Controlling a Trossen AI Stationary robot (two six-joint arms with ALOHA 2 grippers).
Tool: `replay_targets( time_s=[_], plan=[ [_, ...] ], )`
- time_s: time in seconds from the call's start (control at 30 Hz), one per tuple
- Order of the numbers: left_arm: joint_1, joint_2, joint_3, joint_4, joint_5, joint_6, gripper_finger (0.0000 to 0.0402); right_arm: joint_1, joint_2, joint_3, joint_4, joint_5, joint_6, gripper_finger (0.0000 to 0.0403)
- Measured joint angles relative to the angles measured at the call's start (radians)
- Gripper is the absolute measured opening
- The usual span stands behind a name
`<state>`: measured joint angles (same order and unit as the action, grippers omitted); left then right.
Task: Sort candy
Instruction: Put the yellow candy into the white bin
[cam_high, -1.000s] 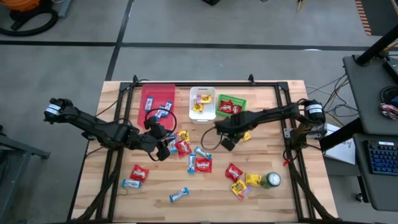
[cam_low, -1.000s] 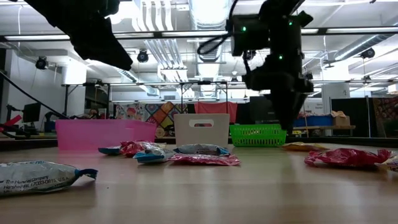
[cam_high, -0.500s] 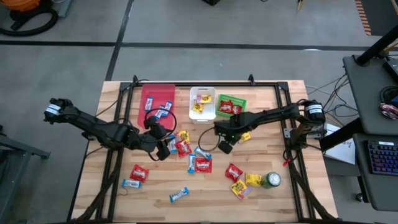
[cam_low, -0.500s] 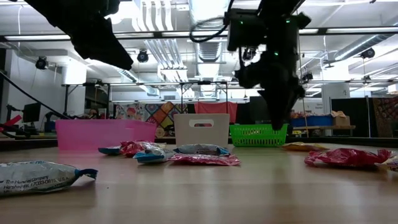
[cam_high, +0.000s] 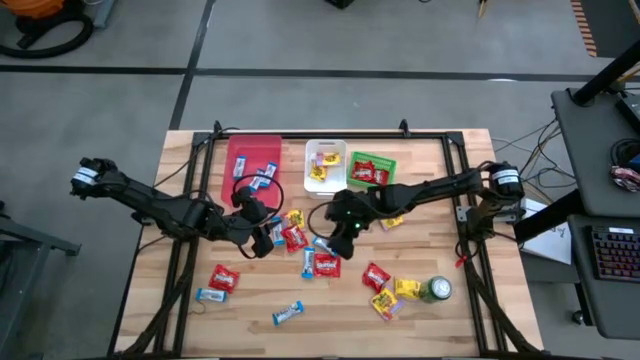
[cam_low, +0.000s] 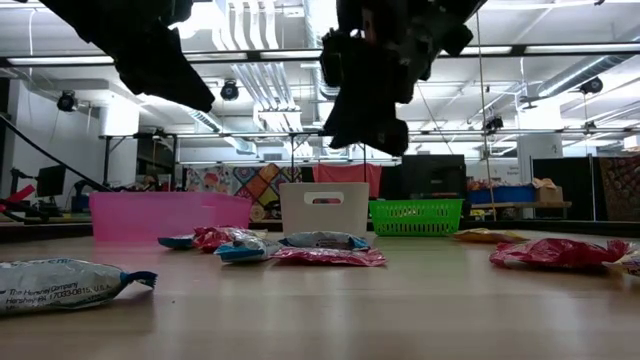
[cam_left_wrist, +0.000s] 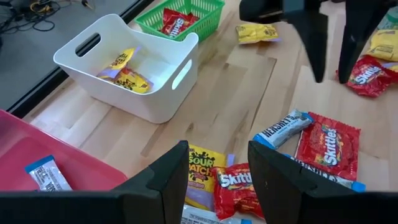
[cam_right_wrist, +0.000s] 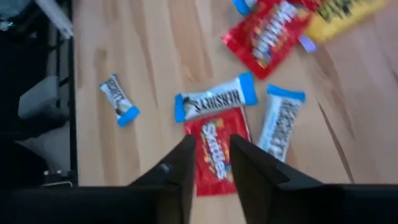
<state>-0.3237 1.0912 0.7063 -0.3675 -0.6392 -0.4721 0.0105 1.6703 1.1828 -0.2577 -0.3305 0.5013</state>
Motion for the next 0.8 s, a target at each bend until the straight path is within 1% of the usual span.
replay_targets(
  time_s=[0.1, 0.17, 0.23, 0.33, 0.4, 0.47, 0.57, 0.8],
  plan=[
    [0.000, 0.000, 0.000, 0.001, 0.000, 0.000, 0.0149, -0.003, 0.000, 0.000, -0.074, 0.025, 0.067, 0.0135],
    [0.000, 0.000, 0.000, 0.001, -0.001, 0.000, 0.0149, -0.008, 0.000, 0.009, -0.190, 0.059, 0.110, 0.0165],
    [0.000, 0.000, 0.000, 0.001, -0.006, 0.000, 0.0149, -0.013, 0.000, 0.024, -0.348, 0.149, 0.137, 0.0191],
    [0.000, 0.000, 0.000, 0.001, -0.006, 0.000, 0.0149, -0.014, 0.000, 0.035, -0.603, 0.334, 0.209, 0.0221],
    [0.000, 0.000, 0.000, 0.001, -0.007, 0.000, 0.0149, -0.014, 0.000, 0.034, -0.726, 0.405, 0.257, 0.0233],
    [0.000, 0.000, 0.000, 0.002, -0.007, 0.003, 0.0149, -0.014, -0.002, 0.015, -0.754, 0.434, 0.292, 0.0241],
    [0.000, 0.000, 0.000, 0.016, -0.008, 0.016, 0.0149, -0.014, -0.002, -0.029, -0.722, 0.436, 0.303, 0.0244],
    [0.000, -0.001, 0.000, 0.035, -0.008, 0.026, 0.0149, -0.044, -0.002, -0.115, -0.693, 0.491, 0.350, 0.0231]
  ],
)
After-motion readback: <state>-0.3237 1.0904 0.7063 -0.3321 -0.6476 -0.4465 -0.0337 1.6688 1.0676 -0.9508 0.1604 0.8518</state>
